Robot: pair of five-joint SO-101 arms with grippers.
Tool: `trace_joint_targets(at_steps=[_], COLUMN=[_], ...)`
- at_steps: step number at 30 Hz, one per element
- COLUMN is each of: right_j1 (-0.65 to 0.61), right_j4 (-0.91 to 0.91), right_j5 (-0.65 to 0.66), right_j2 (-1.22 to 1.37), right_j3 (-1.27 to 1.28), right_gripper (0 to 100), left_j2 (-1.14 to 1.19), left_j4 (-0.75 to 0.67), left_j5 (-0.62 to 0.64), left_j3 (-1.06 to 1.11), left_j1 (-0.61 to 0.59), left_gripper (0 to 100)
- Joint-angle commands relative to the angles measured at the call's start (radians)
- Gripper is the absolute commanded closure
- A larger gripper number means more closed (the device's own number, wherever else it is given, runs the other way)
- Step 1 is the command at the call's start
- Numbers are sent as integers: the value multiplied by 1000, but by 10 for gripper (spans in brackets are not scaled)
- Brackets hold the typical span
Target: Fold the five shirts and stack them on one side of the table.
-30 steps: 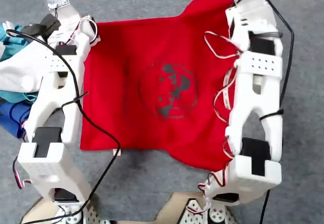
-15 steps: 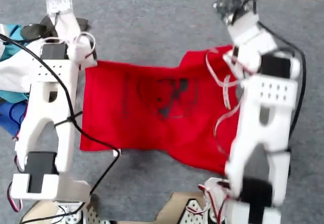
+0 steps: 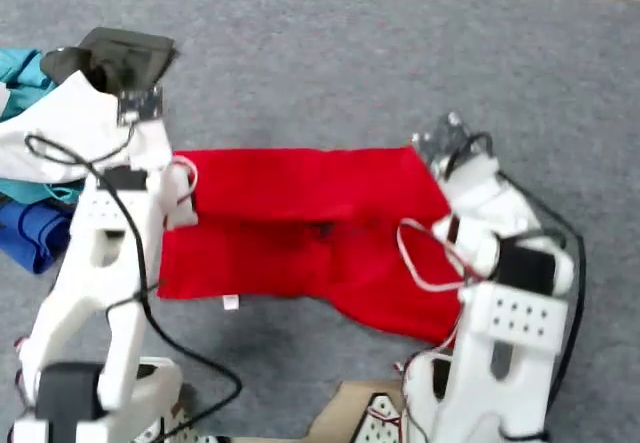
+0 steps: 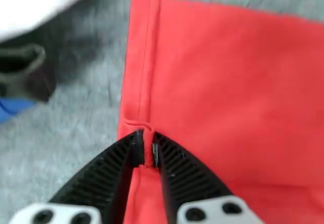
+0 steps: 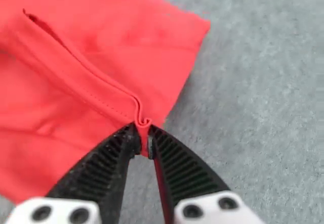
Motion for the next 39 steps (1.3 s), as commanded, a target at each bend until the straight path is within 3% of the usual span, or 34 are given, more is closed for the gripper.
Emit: trace_joint_targets(at_steps=[1,9,16,25,32,34,39], right_j1=[21,21,64,73,74,87,90], right_j4=[48,222,242,250,310,333,336], right_j5=[55,117,175,258,364,376,371], right_j2=[-133,-367,-410,-412,-412,-412,-409], right_j3=[64,105,174,205,197,170,61], right_gripper=[994,994,994,983,746,725,762], left_j2=[-134,-360,-475,-484,-486,-484,-487], left_j4=[-20,54,84,84,89,107,216], left_j5=[-31,-71,-120,-120,-155,-157,-155], left_j3=[91,284,356,407,407,407,396], left_j1=[2,18,-25,17,14,12,6], left_gripper=[982,982,982,981,981,948,759])
